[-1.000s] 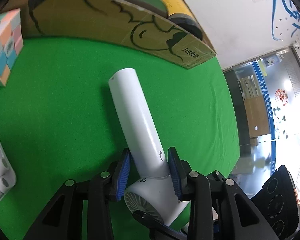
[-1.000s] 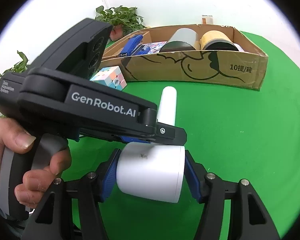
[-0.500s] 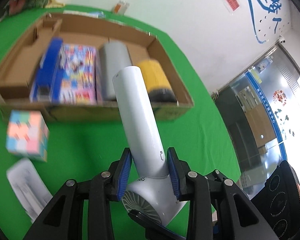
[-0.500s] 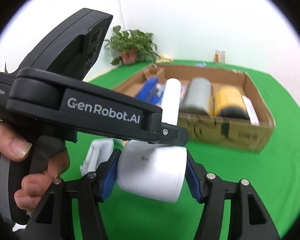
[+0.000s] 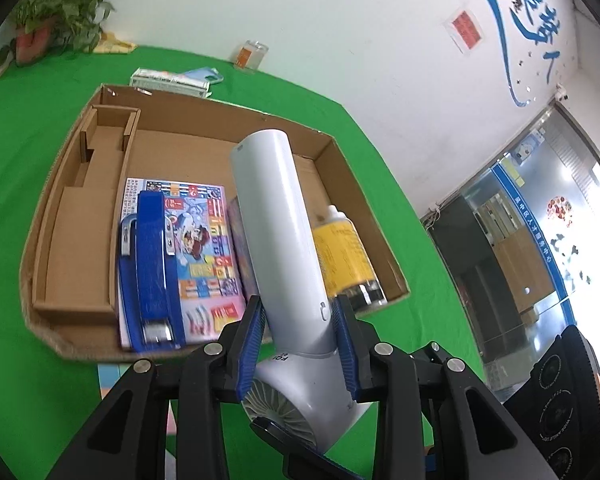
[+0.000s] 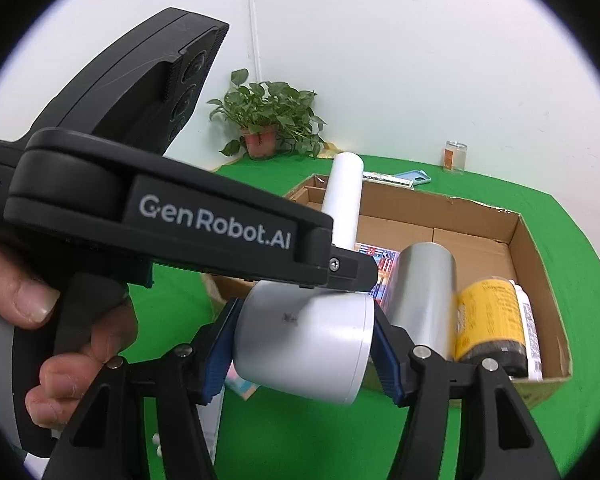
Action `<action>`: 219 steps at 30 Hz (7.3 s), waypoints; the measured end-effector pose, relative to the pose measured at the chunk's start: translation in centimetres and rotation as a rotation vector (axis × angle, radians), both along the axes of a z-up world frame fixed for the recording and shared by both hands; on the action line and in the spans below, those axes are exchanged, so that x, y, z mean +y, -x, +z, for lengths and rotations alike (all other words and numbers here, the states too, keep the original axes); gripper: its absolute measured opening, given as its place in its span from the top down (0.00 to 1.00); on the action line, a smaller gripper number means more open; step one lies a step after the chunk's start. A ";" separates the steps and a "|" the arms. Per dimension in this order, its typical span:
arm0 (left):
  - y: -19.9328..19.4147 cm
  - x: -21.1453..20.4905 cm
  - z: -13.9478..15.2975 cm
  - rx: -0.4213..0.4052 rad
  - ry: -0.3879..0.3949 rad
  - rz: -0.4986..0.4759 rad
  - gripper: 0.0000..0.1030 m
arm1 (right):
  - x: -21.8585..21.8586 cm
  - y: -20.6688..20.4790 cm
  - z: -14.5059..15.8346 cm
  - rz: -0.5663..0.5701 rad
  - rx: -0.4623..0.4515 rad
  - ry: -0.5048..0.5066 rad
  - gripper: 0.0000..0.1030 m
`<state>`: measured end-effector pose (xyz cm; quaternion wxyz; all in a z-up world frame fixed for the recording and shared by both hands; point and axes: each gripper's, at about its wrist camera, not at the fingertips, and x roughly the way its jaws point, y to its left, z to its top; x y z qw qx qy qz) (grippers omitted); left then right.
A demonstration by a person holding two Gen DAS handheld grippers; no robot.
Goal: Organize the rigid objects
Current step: 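Lift the white fan and lower it into the box beside the stapler, then open both grippers and withdraw from the fan, then move both grippers to the white phone stand and close on it, then lift the phone stand and lower it into the box's cardboard compartment, then move both grippers to the pastel Rubik's cube and close on it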
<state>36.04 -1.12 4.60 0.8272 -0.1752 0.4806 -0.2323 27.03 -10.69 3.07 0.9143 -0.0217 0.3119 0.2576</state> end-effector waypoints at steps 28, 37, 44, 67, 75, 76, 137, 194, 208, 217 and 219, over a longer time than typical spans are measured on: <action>-6.6 2.0 -4.6 -0.015 -0.106 -0.016 0.29 | -0.5 -4.9 -4.5 -0.092 0.225 -0.012 0.38; 1.4 2.0 -0.4 -0.293 -0.304 0.134 0.92 | -2.5 -0.6 -3.1 -0.129 0.054 0.001 0.09; 6.5 4.1 0.2 -0.367 -0.353 0.303 0.01 | -4.4 0.4 -3.7 -0.185 0.081 -0.055 0.00; 14.2 7.4 -1.6 -0.208 -0.323 0.299 0.05 | -2.4 3.8 -4.3 -0.091 0.098 -0.032 0.01; 13.3 9.3 -9.5 0.105 -0.211 0.281 0.05 | 1.0 5.2 -7.1 0.098 0.225 -0.035 0.01; 13.4 9.4 -10.3 0.133 -0.192 0.278 0.05 | 1.4 5.4 -7.5 0.126 0.246 -0.036 0.01; 9.4 8.2 -3.8 0.080 0.105 0.078 0.73 | -0.8 3.1 -3.8 0.053 0.310 -0.196 0.36; 5.7 10.9 -13.2 0.174 0.076 0.106 0.48 | 3.6 -1.0 -10.3 0.216 0.335 -0.048 0.25; 11.2 4.3 -13.7 0.279 0.082 0.009 0.42 | 0.5 4.4 -10.9 0.293 0.358 0.030 0.36; 11.8 4.0 -15.1 0.343 0.145 0.027 0.34 | 1.0 2.8 -11.9 0.258 0.380 0.090 0.47; 11.9 4.0 -14.9 0.328 0.137 0.039 0.34 | 1.9 2.8 -12.0 0.256 0.362 0.120 0.49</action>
